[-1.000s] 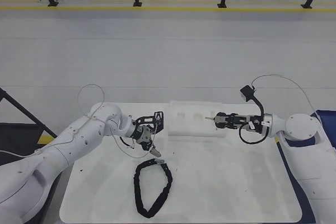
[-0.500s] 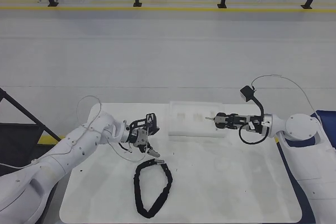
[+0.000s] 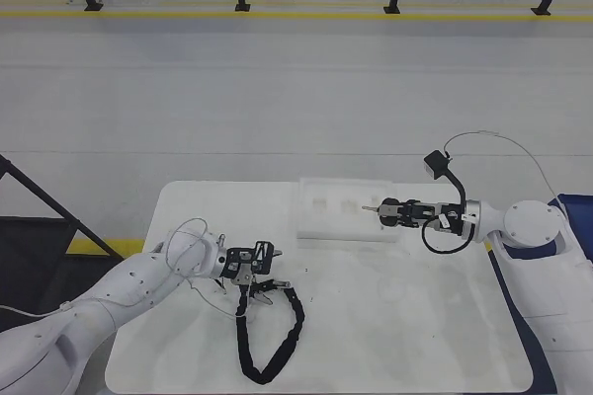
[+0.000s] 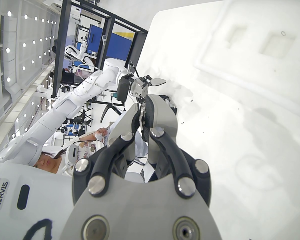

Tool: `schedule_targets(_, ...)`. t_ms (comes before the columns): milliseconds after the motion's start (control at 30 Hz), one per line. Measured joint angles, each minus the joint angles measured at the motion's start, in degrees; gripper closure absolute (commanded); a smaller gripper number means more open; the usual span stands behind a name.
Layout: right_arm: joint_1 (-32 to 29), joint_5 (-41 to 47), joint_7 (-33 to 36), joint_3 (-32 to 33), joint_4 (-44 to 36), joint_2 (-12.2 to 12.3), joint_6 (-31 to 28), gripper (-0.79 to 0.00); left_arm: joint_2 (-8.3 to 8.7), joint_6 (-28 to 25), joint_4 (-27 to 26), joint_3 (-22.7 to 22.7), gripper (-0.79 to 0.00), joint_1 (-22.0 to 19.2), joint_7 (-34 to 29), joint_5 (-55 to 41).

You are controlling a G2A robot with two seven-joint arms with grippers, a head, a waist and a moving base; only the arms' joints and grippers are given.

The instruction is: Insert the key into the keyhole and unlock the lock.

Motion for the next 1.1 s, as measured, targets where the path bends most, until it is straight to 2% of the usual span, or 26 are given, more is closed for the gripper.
schedule_targets(333,0.00,0.00,0.00,0.00,0.00,0.00,0.00,0.000,-4.35,-1.04,7.43,1.81,-0.785,-0.60,6.39,5.48)
schedule_targets(367,0.00,0.00,0.00,0.00,0.00,0.00,0.00,0.000,-4.66,-1.10,7.98,1.90,-0.662,-0.70,6.96,5.86)
schedule_targets(400,0.00,0.00,0.00,0.00,0.00,0.00,0.00,0.000,-4.96,-1.14,8.53,1.98,-0.456,-0.80,7.48,6.25)
schedule_targets(433,0.00,0.00,0.00,0.00,0.00,0.00,0.00,0.000,-5.32,-1.18,9.23,2.08,-0.363,-0.91,8.12,6.74)
schedule_targets(467,0.00,0.00,0.00,0.00,0.00,0.00,0.00,0.000,-5.57,-1.29,9.75,2.16,-0.332,-0.97,8.58,7.11)
schedule_targets(567,0.00,0.00,0.00,0.00,0.00,0.00,0.00,0.000,-6.31,-1.99,11.46,2.51,-0.086,-1.15,9.82,8.40)
schedule_targets(633,0.00,0.00,0.00,0.00,0.00,0.00,0.00,0.000,-6.76,-2.28,12.43,2.75,0.000,-1.25,10.54,9.33)
schedule_targets(1100,0.00,0.00,0.00,0.00,0.00,0.00,0.00,0.000,-8.78,-1.96,15.73,2.95,0.000,-2.10,14.90,13.00)
